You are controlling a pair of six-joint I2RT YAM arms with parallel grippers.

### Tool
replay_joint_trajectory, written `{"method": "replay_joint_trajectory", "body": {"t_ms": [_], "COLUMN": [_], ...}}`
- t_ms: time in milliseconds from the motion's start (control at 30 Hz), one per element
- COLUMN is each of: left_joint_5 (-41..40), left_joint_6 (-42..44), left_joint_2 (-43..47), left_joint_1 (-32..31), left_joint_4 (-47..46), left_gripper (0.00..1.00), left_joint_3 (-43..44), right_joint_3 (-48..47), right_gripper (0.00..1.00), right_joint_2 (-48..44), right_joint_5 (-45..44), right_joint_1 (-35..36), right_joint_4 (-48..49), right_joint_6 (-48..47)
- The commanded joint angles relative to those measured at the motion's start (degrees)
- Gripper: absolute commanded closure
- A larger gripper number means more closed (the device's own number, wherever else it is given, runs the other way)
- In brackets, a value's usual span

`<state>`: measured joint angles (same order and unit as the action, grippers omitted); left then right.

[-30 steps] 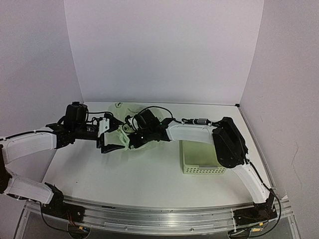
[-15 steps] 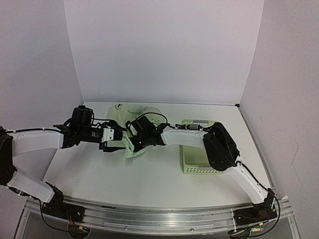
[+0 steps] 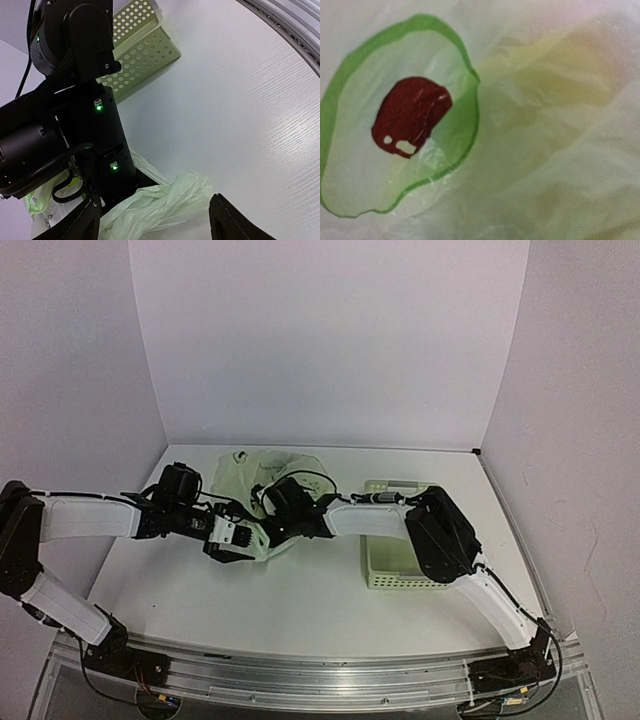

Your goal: Untie the knot of the plastic bag and take out the fruit

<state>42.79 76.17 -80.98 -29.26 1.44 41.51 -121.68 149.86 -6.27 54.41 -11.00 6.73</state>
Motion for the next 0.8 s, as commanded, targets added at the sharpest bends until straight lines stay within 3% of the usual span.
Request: {"method": "replay_joint_trajectory", "body": {"t_ms": [0, 167, 367, 500, 767], "left_joint_5": [1.44, -3.52, -7.05, -7.99, -9.26], "left_joint_6": [8.29, 11.42, 5.18, -0.17, -4.97], "left_joint_2": [-1.93, -4.92, -4.04, -1.48, 1.54], "left_joint_1": [-0.96, -1.03, -0.98, -0.97, -0.58], "left_joint_4": [-0.22, -1.18, -5.51, -4.78, -3.57], "left_gripper": [0.27, 0.38, 0.69, 0.74, 0.74], "left_joint_3": [2.2, 3.78, 4.38, 4.61, 4.68], "right_joint_3": [3.88, 9.43, 19.17, 25.34, 31.37], "right_gripper": [0.73, 0.76, 0.76, 0.76, 0.77], "right_joint_2": [-7.5, -13.92, -23.35, -29.11, -39.33], "right_joint_5": [1.16, 2.67, 5.5, 5.9, 10.52], "right_joint_1": [0.05, 0.07, 0.01, -0.01, -0.49], "right_joint_4": [3.47, 3.97, 3.83, 2.46, -1.15], "right_joint_6": [-0.8, -2.23, -4.01, -5.03, -6.02]}}
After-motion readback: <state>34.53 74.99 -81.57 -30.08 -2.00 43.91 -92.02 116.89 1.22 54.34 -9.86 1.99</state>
